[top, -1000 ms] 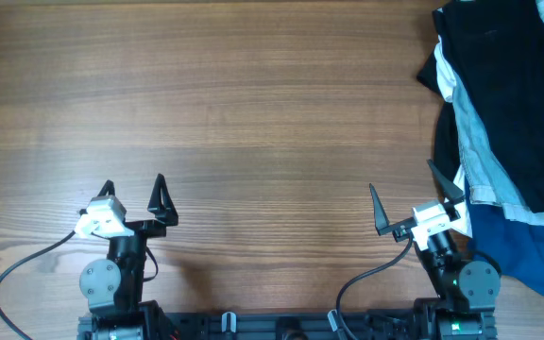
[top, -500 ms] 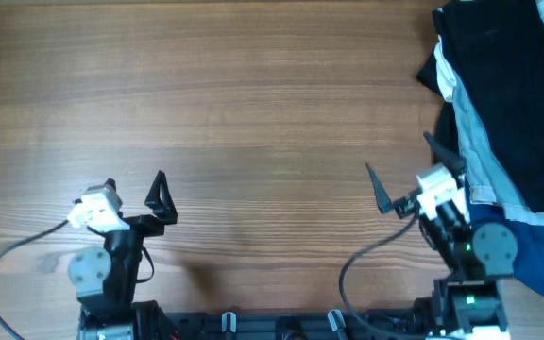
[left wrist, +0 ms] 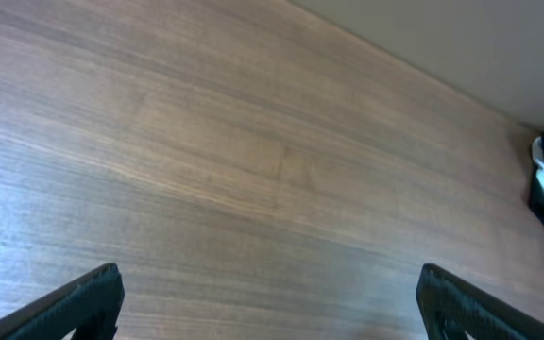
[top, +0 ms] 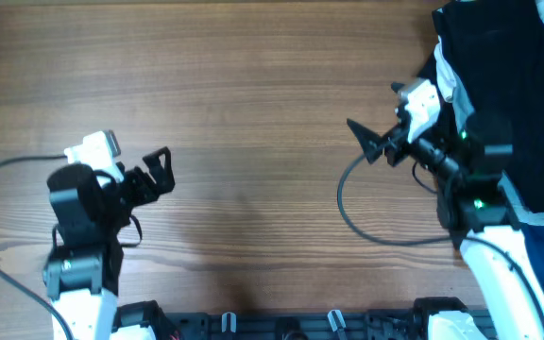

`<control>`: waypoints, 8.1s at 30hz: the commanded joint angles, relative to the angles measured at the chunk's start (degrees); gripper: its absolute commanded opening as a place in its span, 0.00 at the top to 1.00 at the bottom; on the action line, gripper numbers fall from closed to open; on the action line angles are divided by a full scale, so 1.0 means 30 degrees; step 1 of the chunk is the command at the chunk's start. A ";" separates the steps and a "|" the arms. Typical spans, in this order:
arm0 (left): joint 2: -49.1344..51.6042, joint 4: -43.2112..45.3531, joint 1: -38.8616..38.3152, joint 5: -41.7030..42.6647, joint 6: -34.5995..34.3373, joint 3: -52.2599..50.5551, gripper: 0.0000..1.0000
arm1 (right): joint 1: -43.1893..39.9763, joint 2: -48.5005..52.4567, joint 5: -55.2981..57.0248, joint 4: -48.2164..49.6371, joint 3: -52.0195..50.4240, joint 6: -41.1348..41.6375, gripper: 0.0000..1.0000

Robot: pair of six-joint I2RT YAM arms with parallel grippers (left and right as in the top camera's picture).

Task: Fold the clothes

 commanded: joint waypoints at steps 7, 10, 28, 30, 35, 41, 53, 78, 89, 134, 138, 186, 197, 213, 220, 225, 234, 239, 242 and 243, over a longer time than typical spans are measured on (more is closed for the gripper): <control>0.4364 -0.0933 -0.0087 0.2506 -0.0175 0.3745 0.00 | 0.0058 0.1566 -0.0787 -0.1086 0.2623 0.0379 0.00; 0.4371 -0.0947 -0.0087 0.2514 -0.0248 0.3745 0.00 | 0.0058 0.1566 -0.1282 -0.1078 0.2623 0.1399 0.00; 0.4371 -0.0299 -0.0087 0.2484 -0.0240 0.3745 0.00 | 0.0058 0.1566 0.5319 -0.2980 0.2623 0.7439 0.00; 0.4371 -0.0299 -0.0087 0.2484 -0.0240 0.3745 0.00 | 0.0058 0.1566 0.5231 -0.3031 0.2623 0.7504 0.00; 0.4371 -0.0299 -0.0087 0.2484 -0.0240 0.3745 0.00 | 0.0058 0.1566 0.5231 -0.3031 0.2623 0.8087 0.00; 0.4371 -0.0299 -0.0087 0.2484 -0.0240 0.3738 0.00 | 0.0058 0.1566 0.5246 -0.3009 0.2623 0.8306 0.00; 0.4371 0.0277 -0.0087 0.2499 -0.0488 0.4065 0.00 | 0.0058 0.1566 0.5319 -0.3009 0.2623 0.7373 0.04; 0.9180 -0.3439 -0.0087 0.3483 -0.0736 0.9959 0.00 | -0.0087 0.6688 0.7847 -0.4991 0.9697 0.3905 0.00; 0.9216 -0.1056 -0.0095 0.3490 -0.1246 0.9981 0.00 | -0.0335 0.6732 1.0608 -0.5523 1.1956 0.1719 0.00; 1.2619 -0.0510 -0.1129 0.3264 -0.0670 1.1038 0.00 | -0.6237 1.9314 1.1613 -0.1785 1.2575 0.1209 0.64; 1.2619 -0.0510 -0.1129 0.3264 -0.0670 1.1038 0.00 | -0.6237 1.9176 1.2779 -0.1858 1.2575 0.1880 0.94; 1.7027 -0.7628 -0.5260 0.0364 0.3534 1.0979 0.04 | 0.4495 1.3078 0.4947 -1.3886 1.4484 0.3461 0.00; 2.0852 -0.4146 -0.5268 0.1355 0.2178 1.0979 0.30 | 0.4335 1.3078 0.5479 -1.4156 1.4484 0.3286 0.06; 2.2068 -0.2834 -0.6222 0.1851 0.1749 1.0979 0.95 | 0.4335 1.3085 0.5894 -1.4003 1.4477 0.3286 0.06; 2.0203 -0.3388 -0.6353 0.2426 0.0750 1.1985 0.96 | 0.4335 1.3085 0.5880 -1.3814 1.4477 0.3330 0.07; 1.6655 -0.4160 -0.6353 0.2310 0.0758 1.4673 0.96 | 0.4335 1.3085 0.5872 -1.3901 1.4477 0.3366 0.07; 1.3682 -0.6404 -0.6353 0.0262 0.0707 1.5125 0.83 | 0.4342 1.3085 0.5741 -1.4455 1.4477 0.3359 0.09; 1.6305 -0.8546 -0.6470 -0.0466 0.0852 1.5118 0.25 | 0.4335 1.3085 0.5901 -1.4440 1.4477 0.3286 0.04; 1.8935 -0.8604 -0.6936 -0.0474 0.1435 1.5118 0.22 | 0.4335 1.3085 0.6477 -1.4455 1.4477 0.3300 0.04; 1.9620 -0.8604 -0.7009 -0.0488 0.1610 1.5118 0.22 | 0.4335 1.3085 0.6477 -1.4455 1.4477 0.3293 0.03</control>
